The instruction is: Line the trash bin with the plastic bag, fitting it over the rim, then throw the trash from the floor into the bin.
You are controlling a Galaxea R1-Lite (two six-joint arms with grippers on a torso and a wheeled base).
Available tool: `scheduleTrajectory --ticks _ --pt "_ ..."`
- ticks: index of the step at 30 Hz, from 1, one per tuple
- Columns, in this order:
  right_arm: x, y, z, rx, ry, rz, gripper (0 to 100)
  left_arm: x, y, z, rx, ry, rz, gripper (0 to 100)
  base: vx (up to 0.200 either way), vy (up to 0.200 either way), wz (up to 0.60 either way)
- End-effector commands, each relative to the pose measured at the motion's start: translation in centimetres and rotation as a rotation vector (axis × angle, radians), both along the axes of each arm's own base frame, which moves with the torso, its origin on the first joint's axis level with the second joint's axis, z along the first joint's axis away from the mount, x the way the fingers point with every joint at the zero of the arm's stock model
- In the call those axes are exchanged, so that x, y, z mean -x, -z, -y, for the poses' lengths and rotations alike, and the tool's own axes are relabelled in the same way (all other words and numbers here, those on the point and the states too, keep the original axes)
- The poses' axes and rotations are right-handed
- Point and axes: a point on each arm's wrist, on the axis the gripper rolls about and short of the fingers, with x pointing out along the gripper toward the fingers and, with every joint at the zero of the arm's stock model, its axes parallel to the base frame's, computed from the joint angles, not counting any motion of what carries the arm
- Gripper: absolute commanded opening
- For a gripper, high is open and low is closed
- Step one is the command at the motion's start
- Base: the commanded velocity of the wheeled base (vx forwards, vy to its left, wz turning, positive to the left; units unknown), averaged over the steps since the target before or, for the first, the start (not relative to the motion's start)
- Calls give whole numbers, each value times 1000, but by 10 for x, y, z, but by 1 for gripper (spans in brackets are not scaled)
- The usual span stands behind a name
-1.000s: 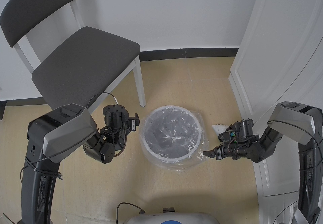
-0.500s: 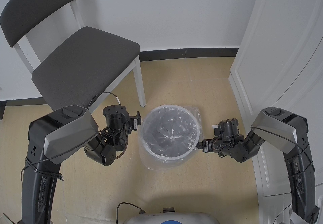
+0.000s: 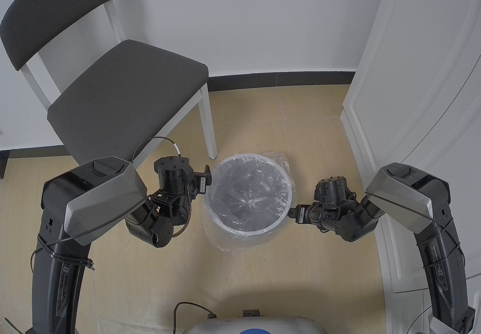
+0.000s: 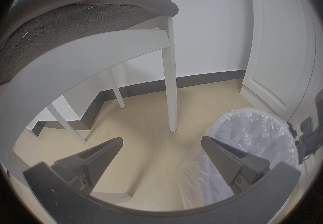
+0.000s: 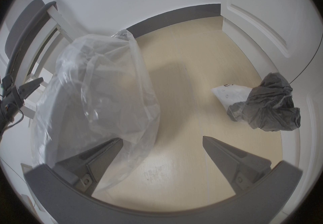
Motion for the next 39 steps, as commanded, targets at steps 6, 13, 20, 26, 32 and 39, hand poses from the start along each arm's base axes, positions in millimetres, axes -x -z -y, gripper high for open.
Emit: scheduleTrajectory --ticks 6,13,20,26,32,39 --pt "16 -15 15 87 -48 -4 100 2 0 0 -6 1 0 100 0 0 0" --pt "21 -29 34 189 -80 36 100 2 -1 -1 -5 1 2 100 0 0 0" --pt "4 -39 42 170 -24 88 100 2 0 -1 -6 -1 0 100 0 0 0" --pt "-10 -33 34 161 68 117 100 2 0 -1 -6 1 0 100 0 0 0" --pt "-12 -27 32 160 69 114 100 2 0 -1 -5 1 2 100 0 0 0" --pt "-12 6 1 110 52 130 100 2 0 -1 -21 6 14 100 0 0 0"
